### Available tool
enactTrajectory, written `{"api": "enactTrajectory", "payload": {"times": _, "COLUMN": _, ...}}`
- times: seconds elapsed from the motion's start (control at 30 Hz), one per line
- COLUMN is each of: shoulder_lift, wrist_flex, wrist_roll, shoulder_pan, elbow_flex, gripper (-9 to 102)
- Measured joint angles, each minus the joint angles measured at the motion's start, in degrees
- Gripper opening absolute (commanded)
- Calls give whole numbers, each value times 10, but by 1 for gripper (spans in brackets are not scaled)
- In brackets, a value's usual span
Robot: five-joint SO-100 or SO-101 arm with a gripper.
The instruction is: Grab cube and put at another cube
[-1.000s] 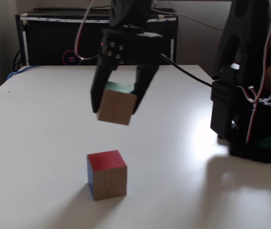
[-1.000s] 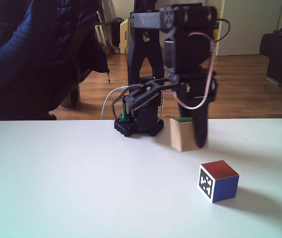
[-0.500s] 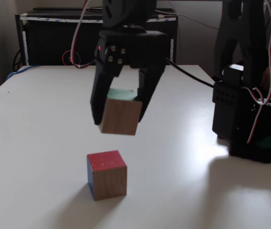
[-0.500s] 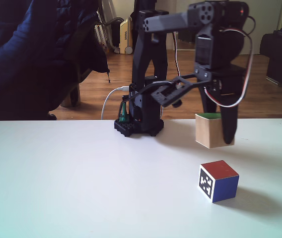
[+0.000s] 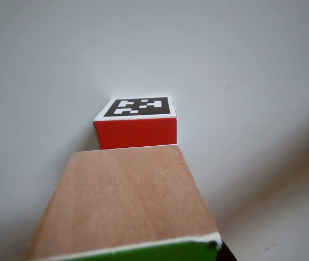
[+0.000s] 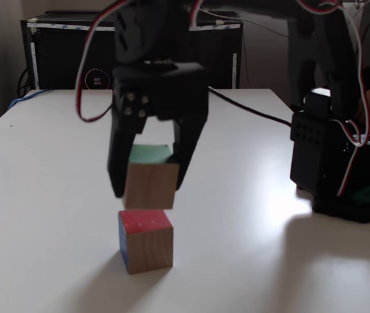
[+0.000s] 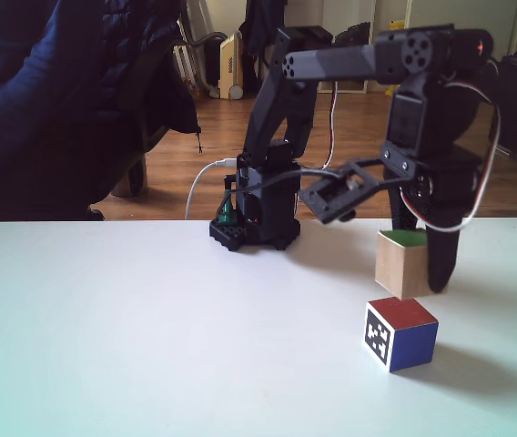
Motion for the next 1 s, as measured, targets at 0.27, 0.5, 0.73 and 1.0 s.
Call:
{"api": "enactTrajectory", "payload": {"times": 0.27, "shoulder_lift": -50, "wrist_flex": 0, "wrist_roll": 0, "shoulder_pan": 11, "elbow_flex": -25, "gripper": 20}}
{"api": "enactTrajectory", "payload": {"times": 0.5, "shoulder_lift": -63, "wrist_flex": 0, "wrist_roll": 0, "shoulder_pan": 9, "elbow_flex": -28, "gripper": 21}}
{"api": "enactTrajectory", "payload": {"times": 0.73, "shoulder_lift": -70, "wrist_flex": 0, "wrist_roll": 4, "shoulder_pan": -1, "elbow_flex": -33, "gripper": 35}}
{"api": "enactTrajectory", "payload": {"times": 1.0, "shoulder_lift": -71, "wrist_flex": 1, "wrist_roll": -3, "shoulder_pan": -11, "elbow_flex": -38, "gripper": 44}}
